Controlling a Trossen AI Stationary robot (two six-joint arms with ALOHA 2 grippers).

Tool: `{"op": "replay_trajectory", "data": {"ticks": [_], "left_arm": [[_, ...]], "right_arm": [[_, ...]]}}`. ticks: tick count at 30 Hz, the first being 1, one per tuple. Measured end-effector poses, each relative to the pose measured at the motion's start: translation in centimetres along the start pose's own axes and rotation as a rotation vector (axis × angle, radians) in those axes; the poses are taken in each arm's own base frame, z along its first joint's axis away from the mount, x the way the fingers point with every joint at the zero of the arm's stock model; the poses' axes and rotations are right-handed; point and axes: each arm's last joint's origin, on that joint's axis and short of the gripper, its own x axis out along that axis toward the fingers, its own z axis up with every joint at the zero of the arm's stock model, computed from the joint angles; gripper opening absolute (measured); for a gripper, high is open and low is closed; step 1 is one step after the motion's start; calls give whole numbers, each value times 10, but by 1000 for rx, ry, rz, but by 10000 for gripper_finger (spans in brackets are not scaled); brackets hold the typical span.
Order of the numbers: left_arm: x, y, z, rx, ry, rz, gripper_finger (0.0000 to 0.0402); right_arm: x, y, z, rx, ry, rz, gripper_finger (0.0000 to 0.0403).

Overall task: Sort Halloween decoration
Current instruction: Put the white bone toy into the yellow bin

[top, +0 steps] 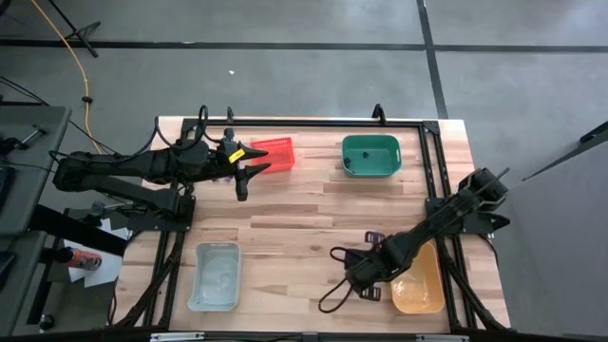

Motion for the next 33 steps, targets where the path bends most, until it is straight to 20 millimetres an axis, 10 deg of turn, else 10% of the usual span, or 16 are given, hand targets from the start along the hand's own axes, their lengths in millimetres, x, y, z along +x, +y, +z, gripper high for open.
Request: {"op": "replay_trajectory", "data": {"ticks": [8,19,33], "left_arm": [[0,0,0,0,1,0,136],[0,0,0,0,1,0,136],[0,0,0,2,4,0,136]], "right_arm": [[27,-12,-13,302,225,76,60],[39,-23,-2,270,401,220,184],[55,-30,9,342,456,253,193]]}}
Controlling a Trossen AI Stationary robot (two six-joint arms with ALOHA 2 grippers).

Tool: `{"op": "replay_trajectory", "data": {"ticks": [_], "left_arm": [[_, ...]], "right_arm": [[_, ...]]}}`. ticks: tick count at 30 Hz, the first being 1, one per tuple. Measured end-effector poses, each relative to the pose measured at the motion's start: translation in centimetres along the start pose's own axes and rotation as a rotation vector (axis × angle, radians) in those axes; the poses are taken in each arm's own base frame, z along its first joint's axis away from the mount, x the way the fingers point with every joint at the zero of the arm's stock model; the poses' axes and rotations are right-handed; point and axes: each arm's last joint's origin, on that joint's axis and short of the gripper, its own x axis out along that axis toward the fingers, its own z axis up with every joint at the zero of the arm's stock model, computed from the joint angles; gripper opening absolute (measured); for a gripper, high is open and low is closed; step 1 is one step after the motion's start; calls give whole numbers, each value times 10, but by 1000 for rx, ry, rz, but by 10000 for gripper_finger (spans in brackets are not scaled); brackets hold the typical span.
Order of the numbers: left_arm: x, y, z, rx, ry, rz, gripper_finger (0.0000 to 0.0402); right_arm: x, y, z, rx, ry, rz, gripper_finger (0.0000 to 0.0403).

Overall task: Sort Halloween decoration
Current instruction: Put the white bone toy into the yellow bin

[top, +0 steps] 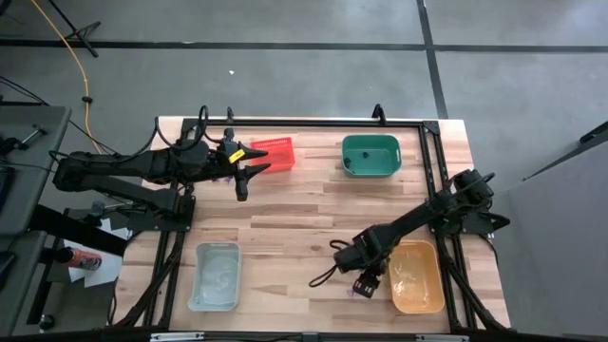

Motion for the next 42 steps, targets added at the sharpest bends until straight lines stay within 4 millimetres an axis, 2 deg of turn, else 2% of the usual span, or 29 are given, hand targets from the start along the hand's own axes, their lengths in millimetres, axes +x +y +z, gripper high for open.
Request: {"op": "replay_trajectory", "data": {"ticks": [6,12,36,42], "left_arm": [[0,0,0,1,2,0,136],[0,0,0,1,3,0,136],[0,0,0,1,3,0,136],[0,0,0,1,3,0,136]], "right_arm": [[14,-1,4,-109,34,-38,192],[23,-6,7,-106,67,-88,192],[23,-8,11,-145,-40,-169,192],[10,-8,9,-191,-65,-147,192]]}}
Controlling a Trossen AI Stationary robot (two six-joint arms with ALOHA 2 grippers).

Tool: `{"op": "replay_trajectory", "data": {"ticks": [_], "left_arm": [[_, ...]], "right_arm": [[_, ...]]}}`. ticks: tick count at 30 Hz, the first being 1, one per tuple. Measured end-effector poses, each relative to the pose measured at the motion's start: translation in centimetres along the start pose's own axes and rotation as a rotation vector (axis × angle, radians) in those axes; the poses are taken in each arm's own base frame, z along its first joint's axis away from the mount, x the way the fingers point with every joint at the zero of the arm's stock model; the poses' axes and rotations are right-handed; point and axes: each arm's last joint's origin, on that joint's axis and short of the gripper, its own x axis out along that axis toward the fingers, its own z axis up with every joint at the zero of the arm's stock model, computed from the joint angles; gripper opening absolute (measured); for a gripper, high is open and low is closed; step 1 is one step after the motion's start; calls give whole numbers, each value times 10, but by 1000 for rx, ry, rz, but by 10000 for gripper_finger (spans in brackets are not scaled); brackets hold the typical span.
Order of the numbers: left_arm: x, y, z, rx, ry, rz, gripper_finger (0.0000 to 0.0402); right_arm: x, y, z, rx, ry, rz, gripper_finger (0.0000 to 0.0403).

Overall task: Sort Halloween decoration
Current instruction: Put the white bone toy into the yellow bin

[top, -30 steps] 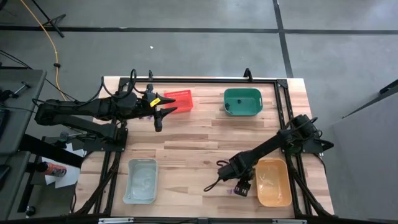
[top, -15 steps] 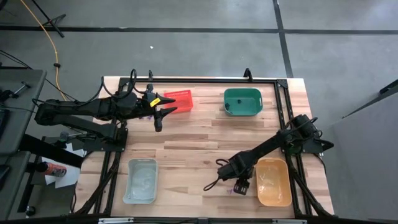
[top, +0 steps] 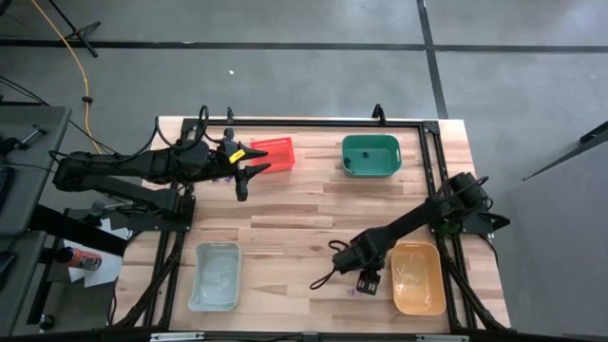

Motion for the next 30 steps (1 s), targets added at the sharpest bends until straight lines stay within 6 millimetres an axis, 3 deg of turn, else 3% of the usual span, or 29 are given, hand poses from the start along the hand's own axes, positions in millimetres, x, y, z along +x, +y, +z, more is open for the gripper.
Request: {"op": "replay_trajectory", "data": {"ticks": [8,12,18,23,30], "left_arm": [[0,0,0,0,0,0,136],[0,0,0,-1,1,0,136],[0,0,-3,-26,27,0,136],[0,0,-3,-23,35,1,136],[0,0,-4,-23,35,1,136]], "right_arm": [[-37,-9,-13,-4,-139,-60,192],[-45,-8,-13,71,-216,-47,192],[-28,-6,-4,456,-205,-29,192],[-11,-3,7,544,-206,-21,192],[-4,-5,8,577,-188,-60,192]]}}
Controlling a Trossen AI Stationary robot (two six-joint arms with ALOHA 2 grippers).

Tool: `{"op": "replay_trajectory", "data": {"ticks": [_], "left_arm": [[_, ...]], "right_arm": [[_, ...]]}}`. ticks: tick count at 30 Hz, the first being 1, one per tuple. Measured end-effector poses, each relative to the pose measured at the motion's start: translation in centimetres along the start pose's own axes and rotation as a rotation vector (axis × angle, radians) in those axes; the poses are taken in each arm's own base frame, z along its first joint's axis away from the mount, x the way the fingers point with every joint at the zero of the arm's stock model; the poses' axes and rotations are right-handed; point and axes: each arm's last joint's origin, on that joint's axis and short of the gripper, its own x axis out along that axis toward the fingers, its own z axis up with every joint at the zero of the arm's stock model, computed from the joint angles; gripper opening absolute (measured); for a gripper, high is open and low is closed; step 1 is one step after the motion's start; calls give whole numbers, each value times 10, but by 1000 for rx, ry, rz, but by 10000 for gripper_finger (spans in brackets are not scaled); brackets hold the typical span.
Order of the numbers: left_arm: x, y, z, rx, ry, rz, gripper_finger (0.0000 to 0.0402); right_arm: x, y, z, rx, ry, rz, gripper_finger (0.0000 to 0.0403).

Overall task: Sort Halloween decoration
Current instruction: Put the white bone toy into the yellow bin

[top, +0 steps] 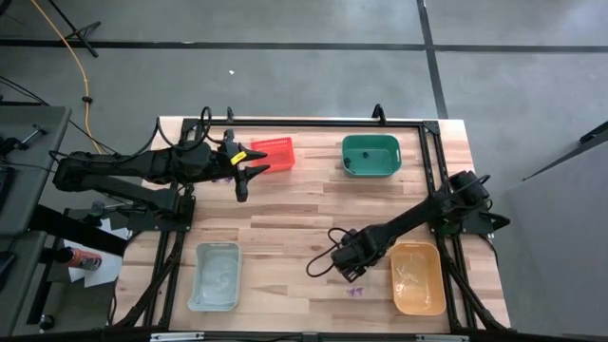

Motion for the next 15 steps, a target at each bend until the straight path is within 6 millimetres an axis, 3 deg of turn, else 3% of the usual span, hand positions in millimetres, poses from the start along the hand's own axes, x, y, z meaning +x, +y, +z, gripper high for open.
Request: {"op": "replay_trajectory", "data": {"ticks": [15], "left_arm": [[0,0,0,-2,0,0,136]], "right_arm": [[0,-1,2,48,-53,-22,192]]}}
